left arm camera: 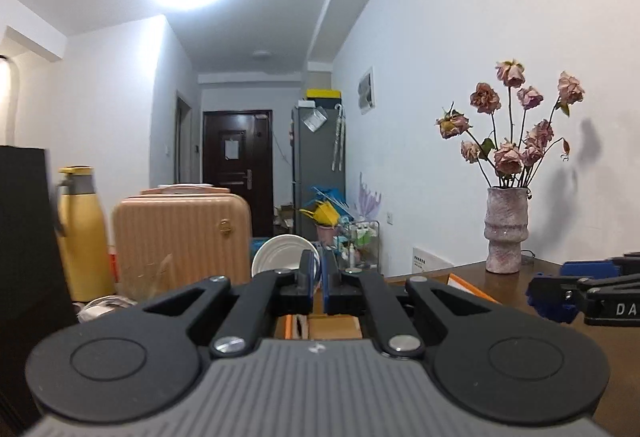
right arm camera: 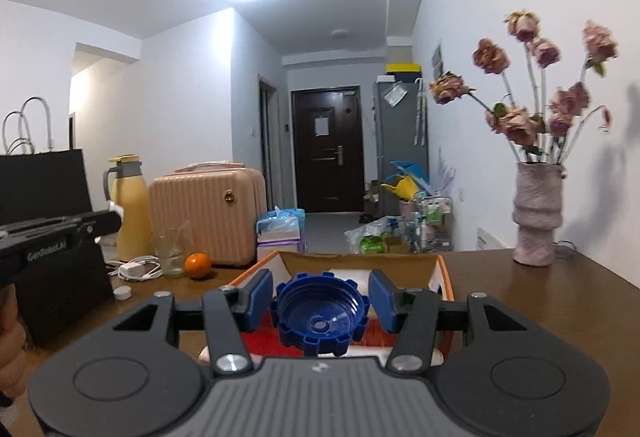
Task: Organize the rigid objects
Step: 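Carry the blue cap into the box with the right gripper and release it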
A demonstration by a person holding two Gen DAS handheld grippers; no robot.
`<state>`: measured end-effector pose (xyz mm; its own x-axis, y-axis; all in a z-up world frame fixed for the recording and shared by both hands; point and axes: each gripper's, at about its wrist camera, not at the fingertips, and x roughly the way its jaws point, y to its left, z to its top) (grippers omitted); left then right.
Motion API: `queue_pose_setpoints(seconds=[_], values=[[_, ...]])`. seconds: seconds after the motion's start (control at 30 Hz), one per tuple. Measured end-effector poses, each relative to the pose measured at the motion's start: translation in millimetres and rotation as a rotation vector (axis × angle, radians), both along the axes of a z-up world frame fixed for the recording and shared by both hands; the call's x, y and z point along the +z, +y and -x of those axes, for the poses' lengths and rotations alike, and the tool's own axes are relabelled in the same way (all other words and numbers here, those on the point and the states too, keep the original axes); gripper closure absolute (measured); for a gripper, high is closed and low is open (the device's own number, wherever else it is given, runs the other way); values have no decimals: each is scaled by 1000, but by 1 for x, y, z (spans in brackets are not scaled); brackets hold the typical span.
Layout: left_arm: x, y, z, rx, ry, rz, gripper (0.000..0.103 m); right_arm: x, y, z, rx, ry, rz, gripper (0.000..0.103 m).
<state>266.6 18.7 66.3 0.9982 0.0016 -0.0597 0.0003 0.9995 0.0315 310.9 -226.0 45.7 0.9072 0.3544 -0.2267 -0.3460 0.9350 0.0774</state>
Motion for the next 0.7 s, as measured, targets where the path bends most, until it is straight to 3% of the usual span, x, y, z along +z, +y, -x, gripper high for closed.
queue_pose_setpoints(seconds=[0.23, 0.37, 0.5, 0.6, 0.7], values=[[26, 5, -138, -49, 151, 6, 99, 25, -3, -137, 28, 136, 45, 51], [28, 5, -215, -59, 242, -1, 99, 20, -2, -224, 38, 265, 38, 51], [9, 5, -294, -68, 417, -1, 99, -7, 4, -308, 25, 426, 70, 51], [-19, 3, -353, -140, 608, 5, 99, -39, 6, -361, 3, 561, 57, 51], [-50, 0, -400, -118, 731, -8, 99, -68, 11, -400, -28, 649, 42, 51]])
